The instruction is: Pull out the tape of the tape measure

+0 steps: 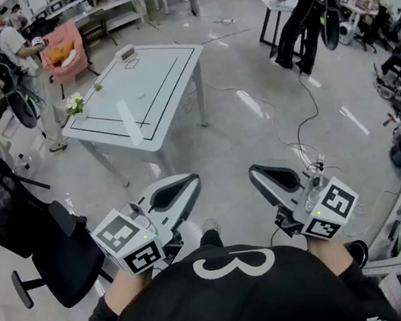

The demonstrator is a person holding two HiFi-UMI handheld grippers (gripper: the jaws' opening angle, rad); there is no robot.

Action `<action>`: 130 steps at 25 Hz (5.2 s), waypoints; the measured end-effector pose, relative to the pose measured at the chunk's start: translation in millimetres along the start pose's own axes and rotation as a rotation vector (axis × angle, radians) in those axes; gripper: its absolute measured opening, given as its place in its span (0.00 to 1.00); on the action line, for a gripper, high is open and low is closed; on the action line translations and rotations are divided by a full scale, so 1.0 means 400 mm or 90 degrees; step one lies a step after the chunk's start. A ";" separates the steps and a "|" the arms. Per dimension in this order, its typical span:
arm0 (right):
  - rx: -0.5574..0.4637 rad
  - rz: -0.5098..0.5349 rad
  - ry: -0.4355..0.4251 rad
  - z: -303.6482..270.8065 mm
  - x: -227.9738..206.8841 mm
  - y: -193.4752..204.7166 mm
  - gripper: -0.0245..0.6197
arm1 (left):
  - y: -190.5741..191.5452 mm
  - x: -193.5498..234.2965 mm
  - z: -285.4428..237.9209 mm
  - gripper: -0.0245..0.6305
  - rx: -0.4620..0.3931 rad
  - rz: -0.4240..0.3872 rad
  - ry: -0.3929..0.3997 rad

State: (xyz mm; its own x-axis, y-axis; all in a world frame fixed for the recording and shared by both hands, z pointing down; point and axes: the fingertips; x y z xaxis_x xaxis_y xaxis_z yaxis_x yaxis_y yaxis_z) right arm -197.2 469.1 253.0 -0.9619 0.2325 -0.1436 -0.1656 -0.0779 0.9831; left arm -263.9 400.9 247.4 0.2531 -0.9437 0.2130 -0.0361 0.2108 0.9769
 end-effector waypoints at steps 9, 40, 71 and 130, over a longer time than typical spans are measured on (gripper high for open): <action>0.010 0.018 0.022 0.013 -0.016 0.003 0.05 | -0.003 -0.010 0.000 0.04 -0.004 -0.001 -0.013; 0.034 -0.014 0.122 -0.135 -0.334 0.063 0.50 | 0.021 0.353 -0.101 0.54 -0.002 0.009 -0.078; 0.206 -0.076 0.005 -0.887 -0.968 0.247 0.52 | 0.179 1.390 -0.125 0.52 0.093 0.109 -0.367; 0.350 -0.074 -0.538 -1.532 -1.310 0.386 0.52 | 0.448 1.862 -0.091 0.38 0.298 0.244 -0.861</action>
State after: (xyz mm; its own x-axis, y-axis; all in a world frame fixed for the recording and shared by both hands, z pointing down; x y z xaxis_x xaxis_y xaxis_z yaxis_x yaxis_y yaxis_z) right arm 148.2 -258.8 410.8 -0.4423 0.8365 -0.3233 0.0796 0.3957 0.9149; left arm -46.5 -255.0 580.6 -0.9053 -0.4214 0.0528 -0.2581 0.6447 0.7195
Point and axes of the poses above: the fingertips, and each gripper's own axes: z backward along the fingers, x to its left, y out of its underside, and after that the axes turned 7 degrees about y, right-handed
